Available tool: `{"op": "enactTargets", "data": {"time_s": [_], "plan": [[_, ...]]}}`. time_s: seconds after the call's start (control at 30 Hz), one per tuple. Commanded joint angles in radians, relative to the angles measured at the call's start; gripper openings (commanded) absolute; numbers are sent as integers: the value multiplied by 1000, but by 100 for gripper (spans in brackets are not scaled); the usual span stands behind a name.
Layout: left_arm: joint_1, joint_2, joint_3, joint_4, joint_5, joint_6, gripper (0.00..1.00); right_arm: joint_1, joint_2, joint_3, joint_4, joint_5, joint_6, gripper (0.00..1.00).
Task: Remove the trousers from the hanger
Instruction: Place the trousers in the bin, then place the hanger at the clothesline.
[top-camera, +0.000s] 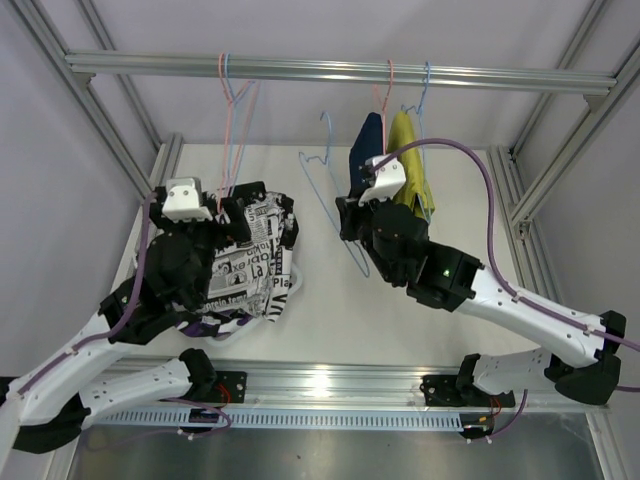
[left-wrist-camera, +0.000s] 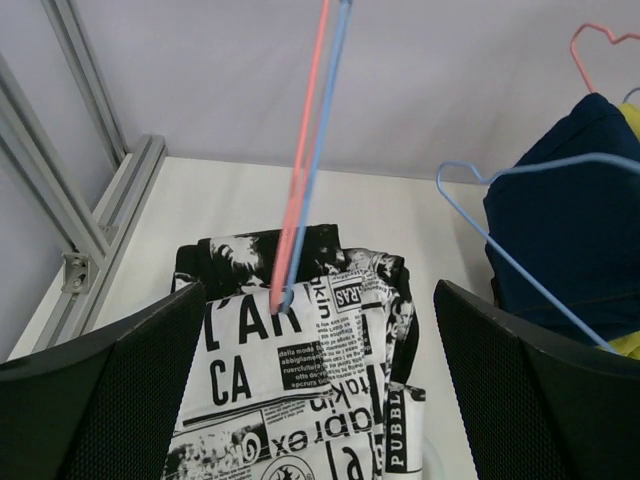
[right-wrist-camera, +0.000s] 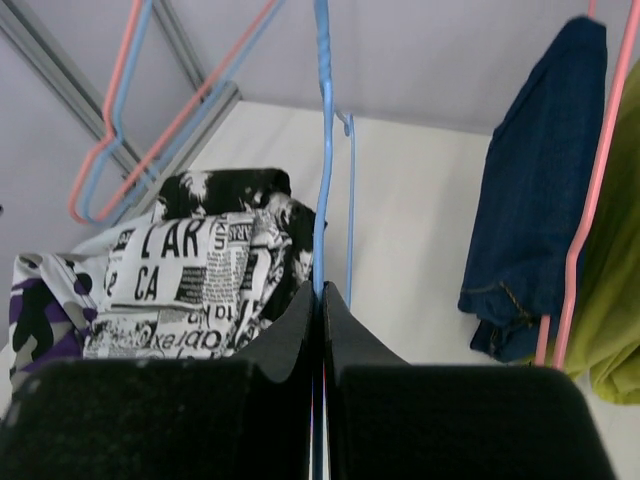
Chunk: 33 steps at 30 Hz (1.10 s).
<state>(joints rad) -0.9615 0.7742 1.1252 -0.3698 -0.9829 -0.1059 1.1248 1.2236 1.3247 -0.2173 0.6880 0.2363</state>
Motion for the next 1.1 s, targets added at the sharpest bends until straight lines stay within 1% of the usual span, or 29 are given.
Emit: {"op": "enactTargets", "data": {"time_s": [0.0, 0.07, 0.17, 0.27, 0.4, 0.63, 0.83, 1.07], "plan": [[41, -81, -47, 85, 59, -18, 100, 6, 39, 103, 13, 39, -94, 0], [49, -99, -65, 66, 75, -47, 99, 6, 71, 152, 19, 36, -123, 0], [50, -127, -84, 71, 72, -46, 99, 6, 103, 215, 27, 38, -146, 0], [50, -161, -100, 71, 101, -61, 100, 6, 143, 275, 30, 38, -170, 0], [50, -165, -111, 74, 90, -63, 100, 1, 197, 352, 45, 48, -207, 0], [50, -171, -114, 60, 119, -81, 99, -39, 335, 507, 50, 53, -256, 0], [50, -170, -114, 58, 127, -84, 100, -102, 401, 590, 50, 30, -241, 0], [50, -170, -116, 60, 136, -84, 99, -177, 464, 645, 36, -21, -195, 0]]}}
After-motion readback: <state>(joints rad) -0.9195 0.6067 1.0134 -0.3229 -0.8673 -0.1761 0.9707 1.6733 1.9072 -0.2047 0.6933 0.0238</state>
